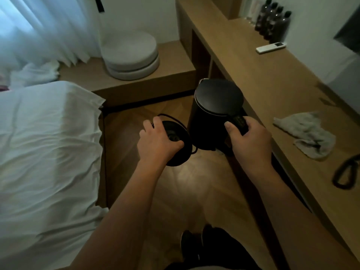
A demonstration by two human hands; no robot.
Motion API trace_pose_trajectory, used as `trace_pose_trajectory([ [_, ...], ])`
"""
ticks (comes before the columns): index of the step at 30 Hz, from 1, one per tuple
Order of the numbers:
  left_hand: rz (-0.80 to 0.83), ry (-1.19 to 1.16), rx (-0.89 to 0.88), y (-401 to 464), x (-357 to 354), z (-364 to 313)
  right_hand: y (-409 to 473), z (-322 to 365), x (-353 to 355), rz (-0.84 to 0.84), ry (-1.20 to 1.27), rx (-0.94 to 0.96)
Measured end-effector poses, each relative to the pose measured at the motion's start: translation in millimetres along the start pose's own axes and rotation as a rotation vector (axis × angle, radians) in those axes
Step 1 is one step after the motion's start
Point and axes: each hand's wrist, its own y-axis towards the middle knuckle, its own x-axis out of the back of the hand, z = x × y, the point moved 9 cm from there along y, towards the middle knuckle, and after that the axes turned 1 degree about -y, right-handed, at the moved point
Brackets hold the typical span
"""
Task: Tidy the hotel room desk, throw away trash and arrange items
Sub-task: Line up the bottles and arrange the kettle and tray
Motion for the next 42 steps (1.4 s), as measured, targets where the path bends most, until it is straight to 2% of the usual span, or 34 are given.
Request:
trace_pose_trajectory([
  [14, -0.085, 0.048, 0.114, 214, 53, 27, 207, 66, -141, 0.128, 0.065, 0.022],
  [20, -0.135, 0.061, 0.091, 311, 84, 27, 290, 102, -190, 0.118, 0.061, 0.024],
  [33, -0.137, 0.043, 0.001, 560, 146, 44, 467, 196, -321, 0.032, 0.043, 0.019],
  [42, -0.092, 0.039, -0.010, 709, 158, 48, 584, 222, -400, 0.022, 0.019, -0.042],
])
